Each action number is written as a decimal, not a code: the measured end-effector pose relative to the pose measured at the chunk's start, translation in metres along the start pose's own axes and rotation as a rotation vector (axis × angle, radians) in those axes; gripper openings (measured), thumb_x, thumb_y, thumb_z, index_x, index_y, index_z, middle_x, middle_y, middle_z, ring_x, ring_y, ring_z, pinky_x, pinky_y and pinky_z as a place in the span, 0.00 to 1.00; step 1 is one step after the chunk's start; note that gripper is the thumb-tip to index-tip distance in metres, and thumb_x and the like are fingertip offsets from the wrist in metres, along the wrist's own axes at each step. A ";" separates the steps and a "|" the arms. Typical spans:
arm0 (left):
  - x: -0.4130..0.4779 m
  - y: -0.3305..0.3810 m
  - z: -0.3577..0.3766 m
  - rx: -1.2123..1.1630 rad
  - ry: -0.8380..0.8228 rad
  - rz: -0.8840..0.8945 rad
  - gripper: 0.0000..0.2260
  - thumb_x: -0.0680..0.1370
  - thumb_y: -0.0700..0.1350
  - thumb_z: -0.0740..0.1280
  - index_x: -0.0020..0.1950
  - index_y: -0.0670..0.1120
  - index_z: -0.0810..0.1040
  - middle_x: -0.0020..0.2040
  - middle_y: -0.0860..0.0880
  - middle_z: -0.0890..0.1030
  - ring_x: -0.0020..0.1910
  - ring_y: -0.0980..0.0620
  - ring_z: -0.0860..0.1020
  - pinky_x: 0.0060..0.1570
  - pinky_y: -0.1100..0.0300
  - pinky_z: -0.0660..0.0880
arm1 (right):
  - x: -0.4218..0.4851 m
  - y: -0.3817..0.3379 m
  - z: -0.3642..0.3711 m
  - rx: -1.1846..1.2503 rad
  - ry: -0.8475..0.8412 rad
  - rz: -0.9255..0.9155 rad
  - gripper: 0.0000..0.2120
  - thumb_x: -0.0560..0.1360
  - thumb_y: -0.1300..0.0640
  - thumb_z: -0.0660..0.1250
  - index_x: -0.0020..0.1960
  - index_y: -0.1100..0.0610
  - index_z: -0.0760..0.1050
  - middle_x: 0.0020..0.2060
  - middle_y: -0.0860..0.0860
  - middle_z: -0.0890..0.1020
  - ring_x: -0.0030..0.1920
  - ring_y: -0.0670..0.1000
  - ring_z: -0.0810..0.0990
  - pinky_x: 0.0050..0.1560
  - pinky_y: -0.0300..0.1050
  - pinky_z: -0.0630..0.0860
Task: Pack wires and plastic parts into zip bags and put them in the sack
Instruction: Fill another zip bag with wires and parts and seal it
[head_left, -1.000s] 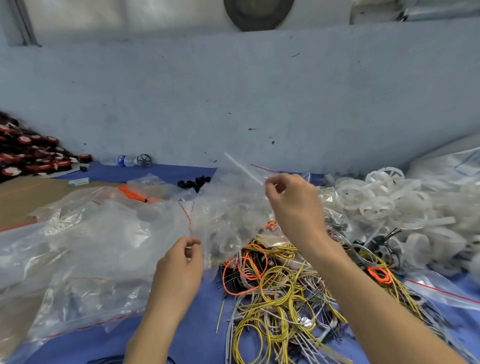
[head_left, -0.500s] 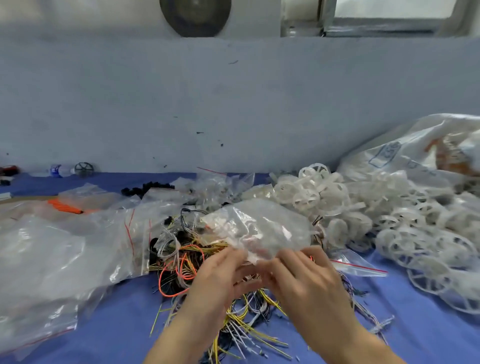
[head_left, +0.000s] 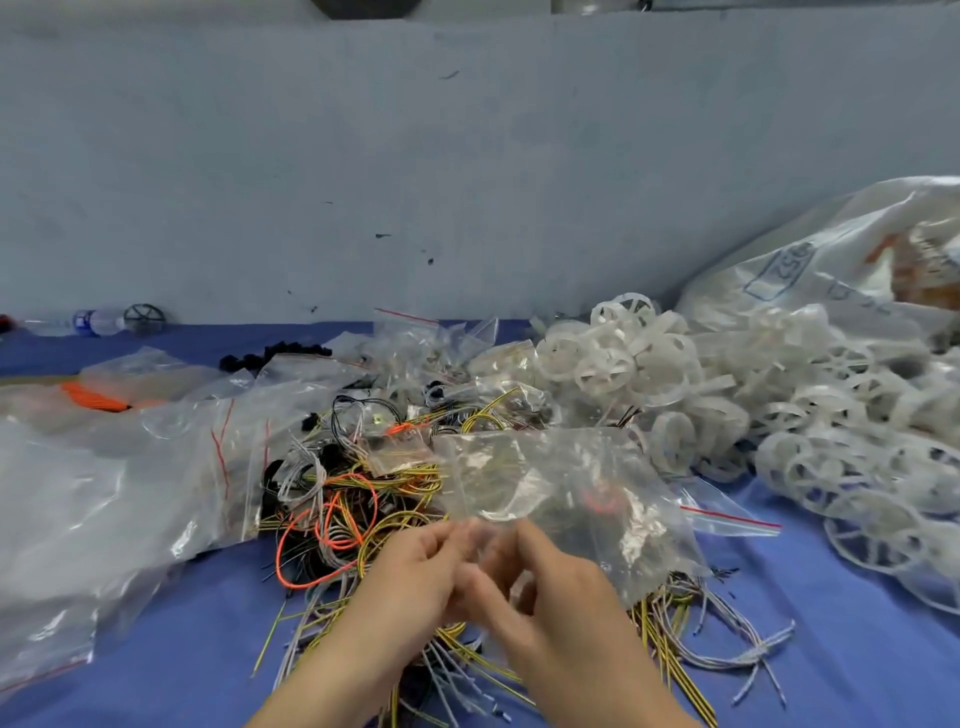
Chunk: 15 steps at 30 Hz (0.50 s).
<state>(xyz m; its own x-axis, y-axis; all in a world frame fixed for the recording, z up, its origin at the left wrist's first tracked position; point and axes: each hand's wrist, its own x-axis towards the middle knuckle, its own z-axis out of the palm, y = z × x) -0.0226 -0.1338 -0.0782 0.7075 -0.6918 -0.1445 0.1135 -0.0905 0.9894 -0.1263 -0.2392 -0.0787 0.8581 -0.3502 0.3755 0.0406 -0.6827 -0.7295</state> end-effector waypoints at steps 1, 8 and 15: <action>0.002 -0.001 -0.001 0.031 -0.028 0.009 0.12 0.81 0.49 0.63 0.49 0.50 0.86 0.42 0.42 0.85 0.40 0.48 0.84 0.40 0.57 0.81 | 0.003 -0.001 -0.004 0.012 0.030 -0.021 0.15 0.70 0.30 0.57 0.45 0.40 0.68 0.38 0.34 0.79 0.33 0.42 0.78 0.32 0.33 0.69; 0.010 -0.009 0.008 0.215 0.025 0.038 0.11 0.76 0.51 0.69 0.46 0.42 0.78 0.34 0.48 0.84 0.28 0.51 0.79 0.28 0.61 0.74 | 0.019 0.027 -0.019 0.007 0.009 0.171 0.04 0.77 0.42 0.62 0.47 0.41 0.72 0.43 0.36 0.79 0.36 0.38 0.78 0.36 0.36 0.71; 0.017 -0.014 0.012 0.199 0.116 0.009 0.08 0.80 0.44 0.66 0.48 0.39 0.78 0.31 0.48 0.82 0.31 0.45 0.82 0.32 0.52 0.81 | 0.012 0.050 -0.006 -0.044 -0.164 0.248 0.08 0.76 0.38 0.62 0.51 0.40 0.73 0.45 0.40 0.79 0.36 0.35 0.74 0.45 0.38 0.74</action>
<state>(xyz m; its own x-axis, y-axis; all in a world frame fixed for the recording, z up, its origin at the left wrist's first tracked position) -0.0204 -0.1535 -0.0941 0.7844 -0.6076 -0.1247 -0.0254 -0.2323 0.9723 -0.1168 -0.2810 -0.1071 0.9105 -0.4038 0.0888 -0.1999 -0.6179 -0.7604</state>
